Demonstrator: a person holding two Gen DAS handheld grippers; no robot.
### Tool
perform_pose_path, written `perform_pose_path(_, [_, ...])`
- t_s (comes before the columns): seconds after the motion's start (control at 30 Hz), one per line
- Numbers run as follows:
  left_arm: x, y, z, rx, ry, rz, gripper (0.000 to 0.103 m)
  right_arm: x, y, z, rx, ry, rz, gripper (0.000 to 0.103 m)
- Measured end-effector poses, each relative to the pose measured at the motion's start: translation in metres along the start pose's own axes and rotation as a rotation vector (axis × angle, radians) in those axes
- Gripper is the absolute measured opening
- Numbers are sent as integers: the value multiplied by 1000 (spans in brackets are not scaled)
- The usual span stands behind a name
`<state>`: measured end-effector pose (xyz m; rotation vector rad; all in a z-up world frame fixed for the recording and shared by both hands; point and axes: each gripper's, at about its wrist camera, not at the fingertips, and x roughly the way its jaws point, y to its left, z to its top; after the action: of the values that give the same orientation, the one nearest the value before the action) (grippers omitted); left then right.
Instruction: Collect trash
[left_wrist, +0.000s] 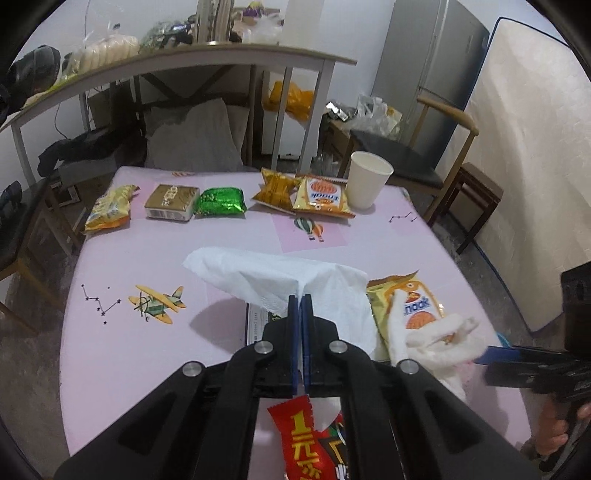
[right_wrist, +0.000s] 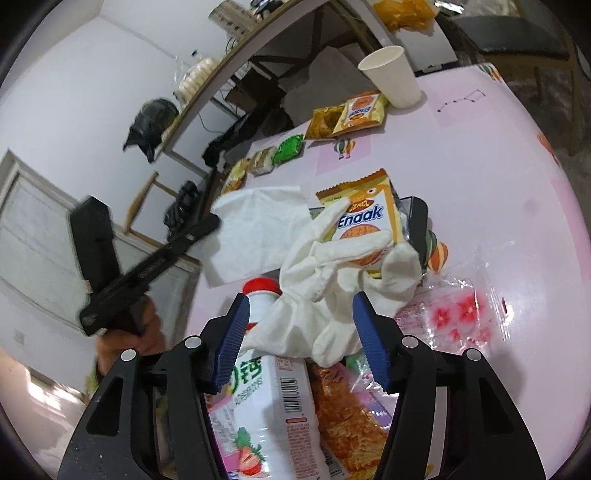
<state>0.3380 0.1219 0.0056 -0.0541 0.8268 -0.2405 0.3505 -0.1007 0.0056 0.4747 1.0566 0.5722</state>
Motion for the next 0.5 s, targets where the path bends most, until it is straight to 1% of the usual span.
perform_pose_path(0.1, [-14,-2,-2,-1,-40,2,1,12,5,-1,-61,24,-80,55])
perform_pose_path(0.17, [-22,-3,-2,0,-60,3,1,20,6,-1,-84,42,-114,38])
perform_pose_path(0.2, [-26,-4,-3,-1,-70,5,1,25,5,-1,-93,55,-133,31])
perform_pose_path(0.27, [-31,-5,-4,-4,-78,3,1,29,4,-2,-93,67,-153,6])
perform_pose_path(0.3, [-33,-5,-4,-6,-83,2,1,29,3,-2,-86,70,-145,2])
perform_pose_path(0.37, [-40,-5,-5,-7,-102,3,1,24,4,-4,-83,50,-136,0])
perform_pose_path(0.5, [-55,-6,-5,-8,-140,10,1,6,11,-4,-85,-3,-115,0])
